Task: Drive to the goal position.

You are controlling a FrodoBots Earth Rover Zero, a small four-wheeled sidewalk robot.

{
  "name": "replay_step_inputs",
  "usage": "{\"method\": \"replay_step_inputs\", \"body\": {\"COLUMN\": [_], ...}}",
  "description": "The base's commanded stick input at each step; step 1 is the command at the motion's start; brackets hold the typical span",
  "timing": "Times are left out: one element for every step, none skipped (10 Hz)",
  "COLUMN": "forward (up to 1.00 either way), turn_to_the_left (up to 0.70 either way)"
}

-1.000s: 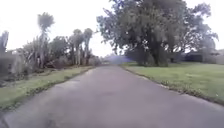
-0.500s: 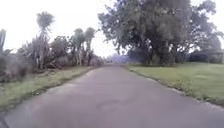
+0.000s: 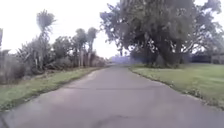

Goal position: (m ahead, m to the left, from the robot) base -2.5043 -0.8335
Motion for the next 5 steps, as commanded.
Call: {"method": "replay_step_inputs", "body": {"forward": [0.85, 0.85, 0.85, 0.85, 0.85], "turn_to_the_left": [0.00, 0.00, 0.00, 0.00, 0.00]}}
